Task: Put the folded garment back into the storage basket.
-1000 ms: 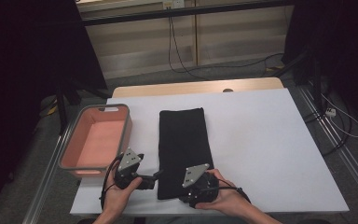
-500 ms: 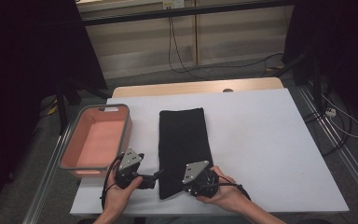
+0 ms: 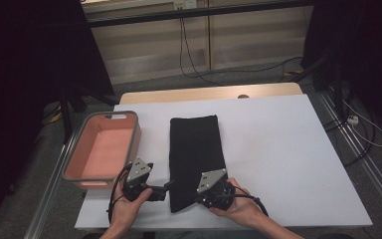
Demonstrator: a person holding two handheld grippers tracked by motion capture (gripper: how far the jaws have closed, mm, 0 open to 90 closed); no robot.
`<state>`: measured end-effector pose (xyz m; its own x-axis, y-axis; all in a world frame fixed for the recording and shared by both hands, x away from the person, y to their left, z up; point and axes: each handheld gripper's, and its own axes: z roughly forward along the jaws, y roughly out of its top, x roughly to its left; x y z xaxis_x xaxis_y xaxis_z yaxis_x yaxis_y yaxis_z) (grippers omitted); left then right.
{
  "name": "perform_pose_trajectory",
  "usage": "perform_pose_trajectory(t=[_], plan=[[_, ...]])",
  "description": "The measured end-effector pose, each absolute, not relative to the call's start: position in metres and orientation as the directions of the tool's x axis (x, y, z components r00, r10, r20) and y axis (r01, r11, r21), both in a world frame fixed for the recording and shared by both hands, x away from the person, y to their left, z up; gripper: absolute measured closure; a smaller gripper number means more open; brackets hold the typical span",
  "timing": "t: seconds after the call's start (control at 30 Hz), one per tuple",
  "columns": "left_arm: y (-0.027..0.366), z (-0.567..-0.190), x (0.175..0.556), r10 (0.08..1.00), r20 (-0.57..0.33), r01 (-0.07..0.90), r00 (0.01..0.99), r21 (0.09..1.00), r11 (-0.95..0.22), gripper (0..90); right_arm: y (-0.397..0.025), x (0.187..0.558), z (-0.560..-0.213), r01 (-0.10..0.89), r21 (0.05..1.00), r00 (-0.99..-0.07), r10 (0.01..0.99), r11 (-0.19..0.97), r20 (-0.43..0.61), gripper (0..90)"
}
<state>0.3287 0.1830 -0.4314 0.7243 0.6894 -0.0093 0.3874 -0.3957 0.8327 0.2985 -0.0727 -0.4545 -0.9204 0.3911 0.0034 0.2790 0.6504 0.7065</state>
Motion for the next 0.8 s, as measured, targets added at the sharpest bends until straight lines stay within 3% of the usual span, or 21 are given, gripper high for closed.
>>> perform_pose_trajectory(t=[0.3,0.8], plan=[[0.182,-0.427,0.330,0.706,-0.035,0.407,0.708,0.836,-0.367,8.7,-0.070,0.289,-0.450,0.275,0.715,-0.928,0.372,0.643,0.023,85.0],[0.160,-0.417,0.344,0.702,0.007,0.391,0.713,0.826,-0.405,8.9,-0.070,0.281,-0.449,0.281,0.723,-0.935,0.351,0.631,0.057,85.0]])
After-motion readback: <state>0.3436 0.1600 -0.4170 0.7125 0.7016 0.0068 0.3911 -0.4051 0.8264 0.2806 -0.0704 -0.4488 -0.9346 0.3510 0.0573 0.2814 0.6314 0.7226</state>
